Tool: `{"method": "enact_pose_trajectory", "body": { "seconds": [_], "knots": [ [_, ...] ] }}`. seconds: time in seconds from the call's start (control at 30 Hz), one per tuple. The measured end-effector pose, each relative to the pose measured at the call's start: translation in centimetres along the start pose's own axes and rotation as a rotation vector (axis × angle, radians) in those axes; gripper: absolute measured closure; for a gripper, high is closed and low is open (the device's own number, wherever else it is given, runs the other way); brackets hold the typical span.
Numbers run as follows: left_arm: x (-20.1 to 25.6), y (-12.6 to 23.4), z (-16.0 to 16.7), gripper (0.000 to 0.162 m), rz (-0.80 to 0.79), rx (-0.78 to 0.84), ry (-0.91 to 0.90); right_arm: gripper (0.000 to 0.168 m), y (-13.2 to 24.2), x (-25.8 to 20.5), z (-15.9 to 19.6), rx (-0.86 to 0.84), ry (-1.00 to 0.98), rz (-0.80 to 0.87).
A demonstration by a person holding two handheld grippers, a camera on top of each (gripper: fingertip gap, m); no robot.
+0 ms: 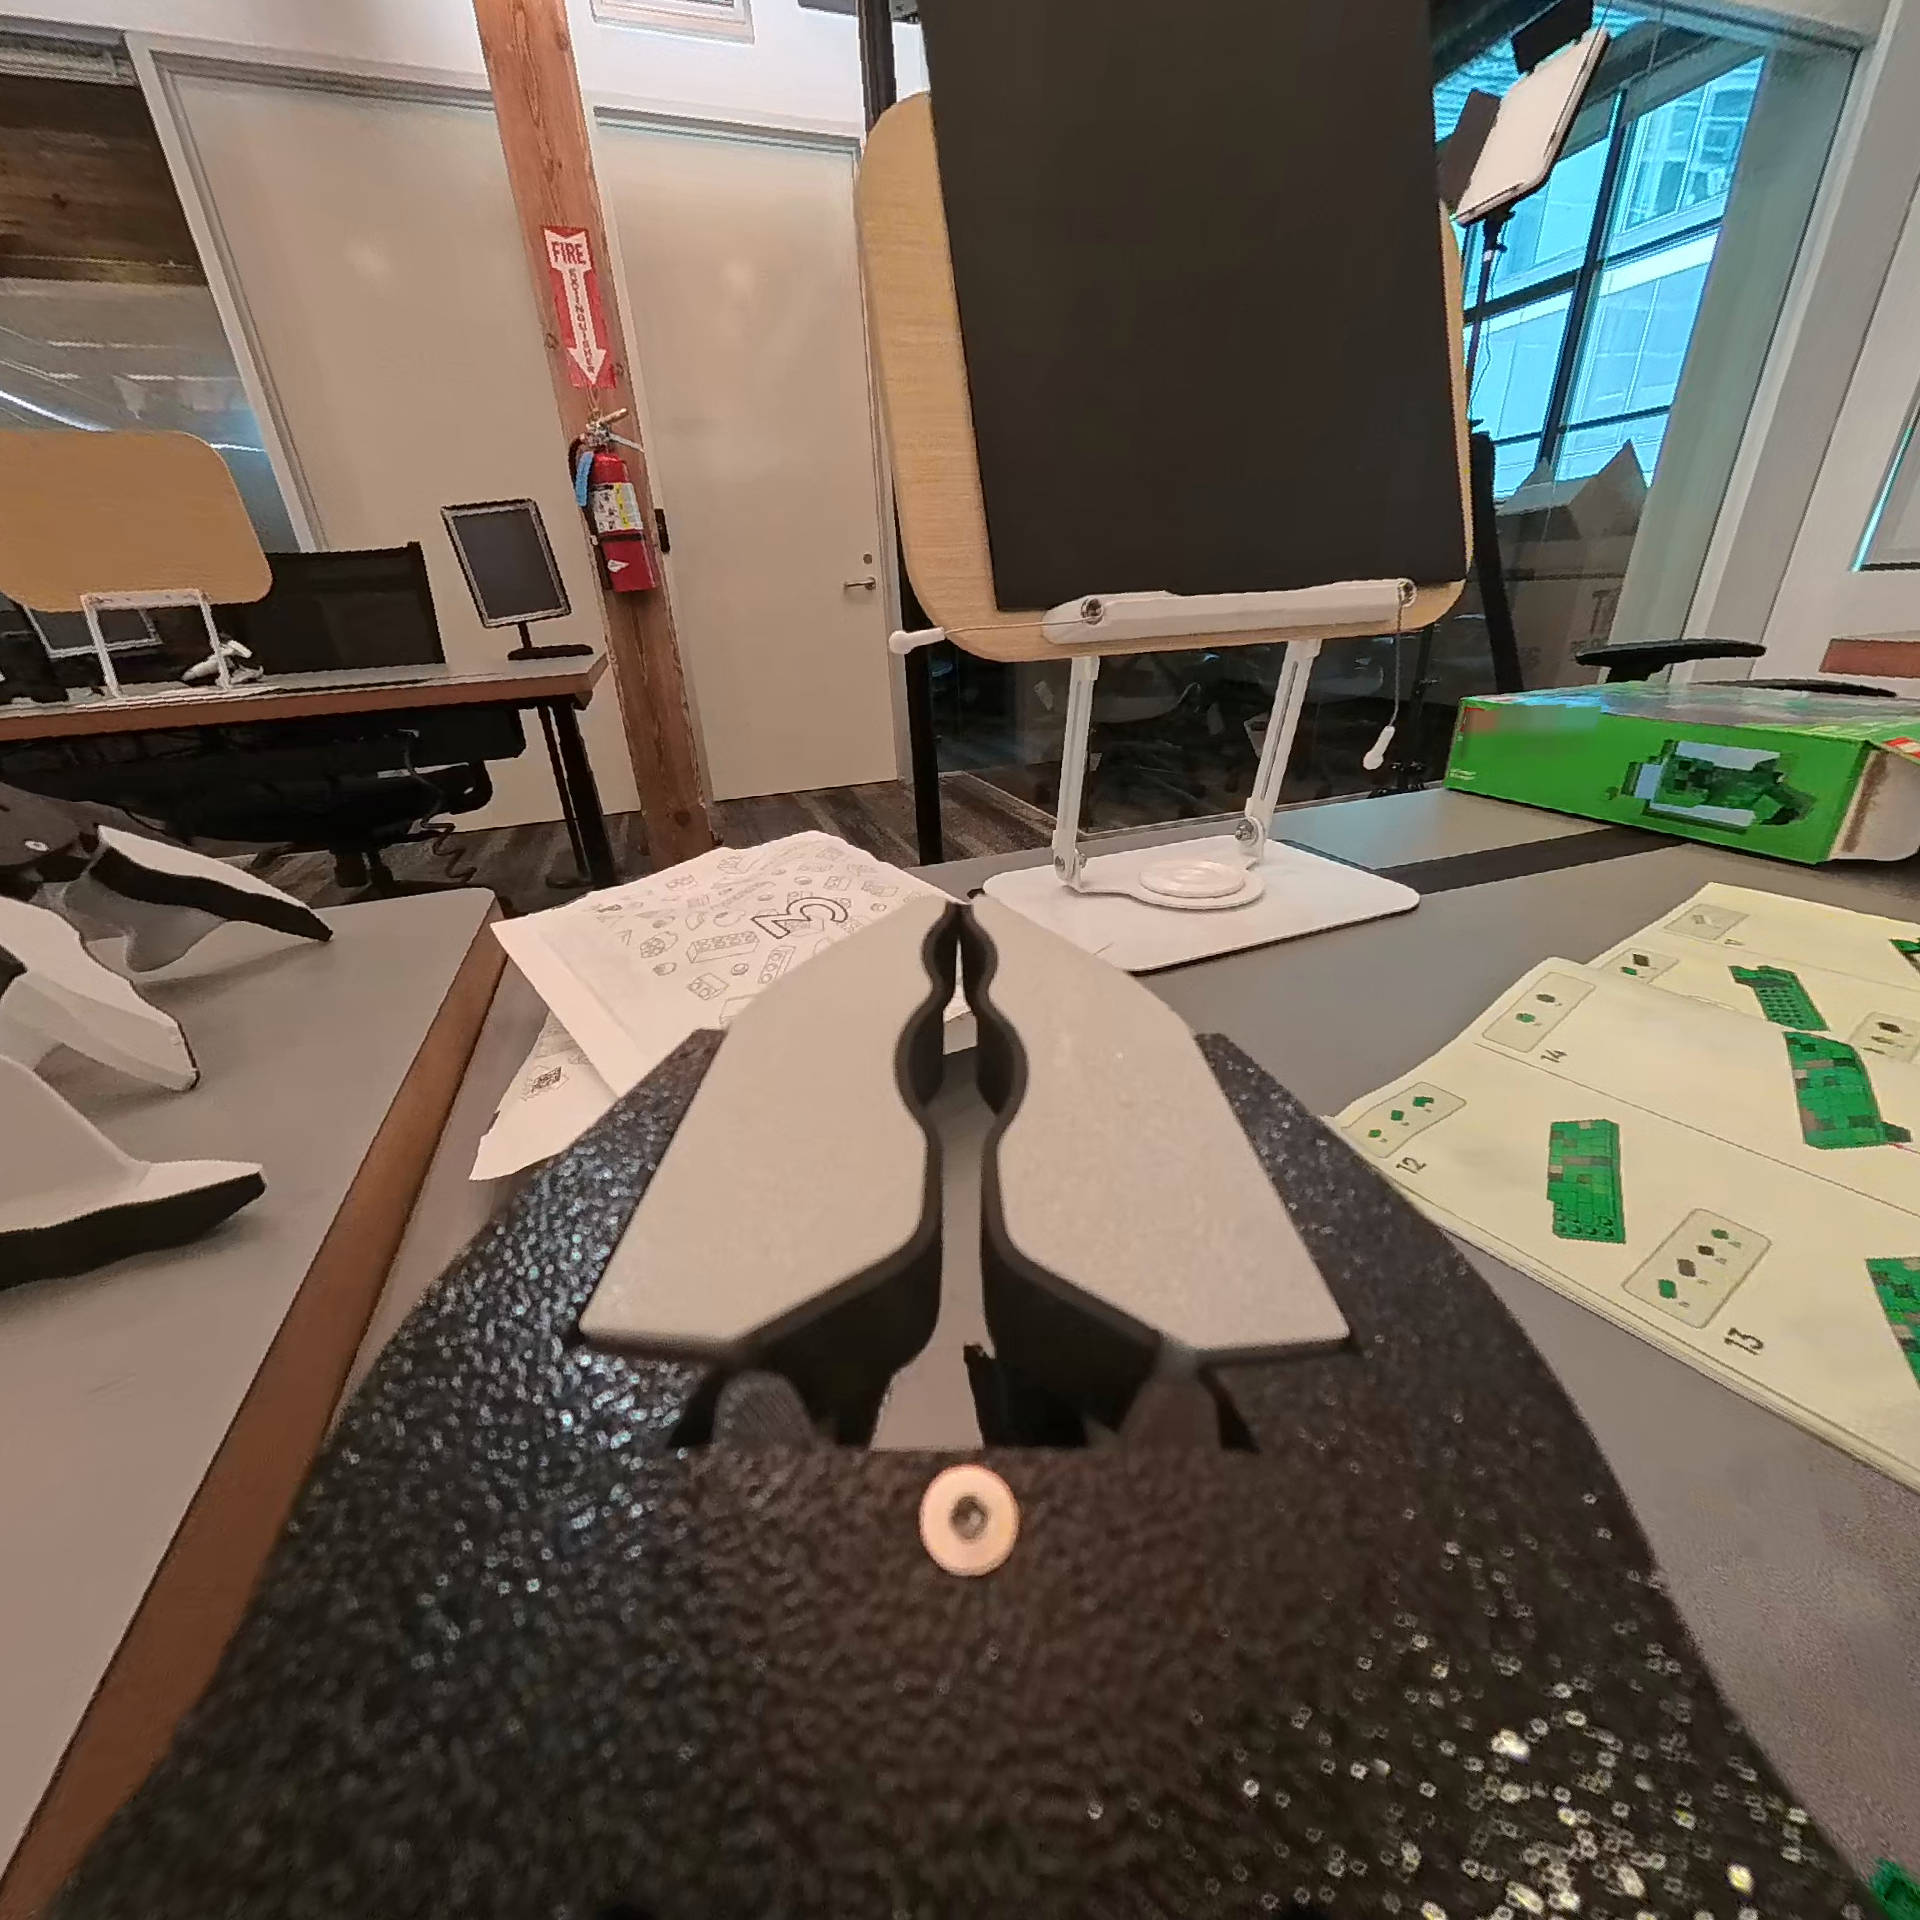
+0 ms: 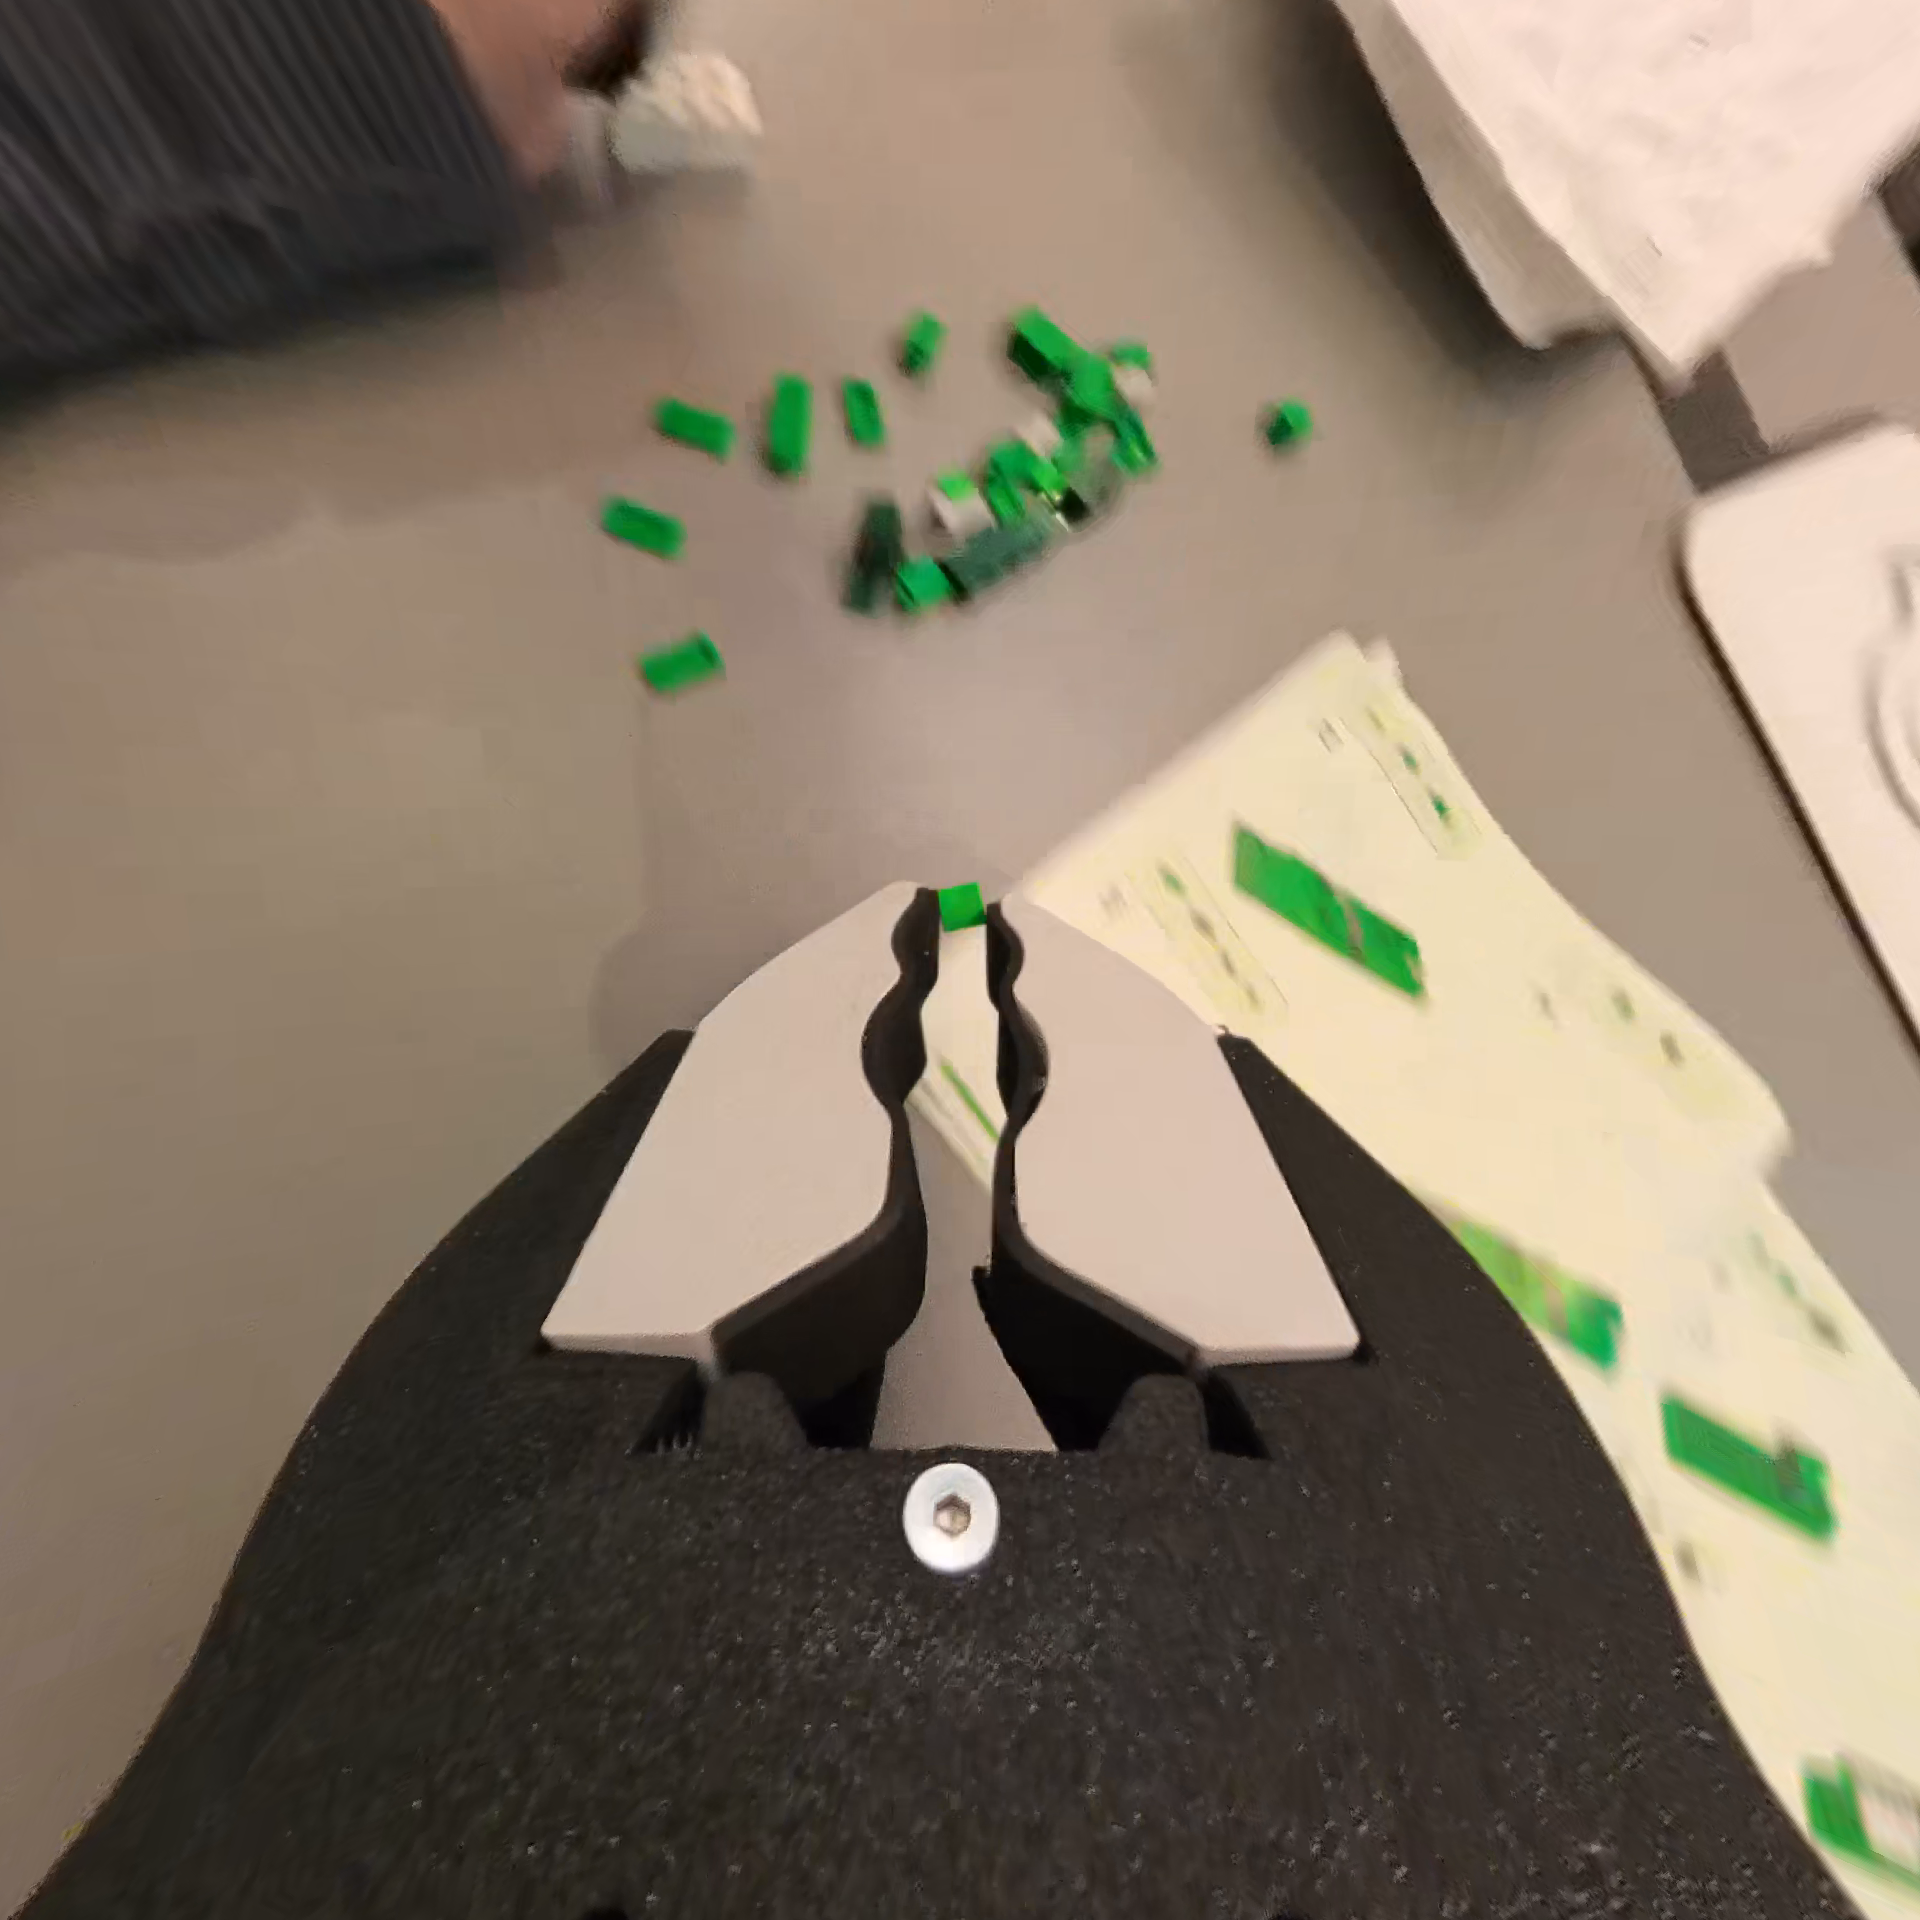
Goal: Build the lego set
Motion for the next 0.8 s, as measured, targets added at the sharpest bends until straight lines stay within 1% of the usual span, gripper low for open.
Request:
{"method": "enact_pose_trajectory", "body": {
  "seconds": [0.13,0.2,0.27,0.33,0.53,0.8],
  "knots": [
    [0.2,-0.1,0.1,0.162,0.008,-0.003,0.002,0.16,2.7,3.0,6.8,-0.084,-0.15,0.081],
    [0.4,-0.2,0.1,0.162,0.01,-0.007,-0.007,0.16,3.1,3.6,9.2,-0.11,-0.19,0.097],
    [0.6,-0.3,0.1,0.162,0.013,-0.011,-0.015,0.16,3.0,3.7,10.9,-0.15,-0.21,0.094],
    [0.7,-0.3,0.1,0.162,0.014,-0.014,-0.024,0.16,2.8,3.5,11.7,-0.176,-0.205,0.088],
    [0.4,-0.2,0.1,0.162,0.011,-0.01,-0.014,0.16,2.6,2.7,12.7,-0.218,-0.191,0.062],
    [0.4,-0.2,0.1,0.162,0.014,-0.006,0.0,0.16,3.0,0.9,13.0,-0.236,-0.177,0.018]
  ]
}}
Point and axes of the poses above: each gripper's, where its closed fingertips meet, y back along the fingers, z out of its underside, x = y × z across the jaws, the point moved 2 cm from there along y, back along the fingers, and after that the axes turned 13 degrees about -x, right-handed, at the moved point
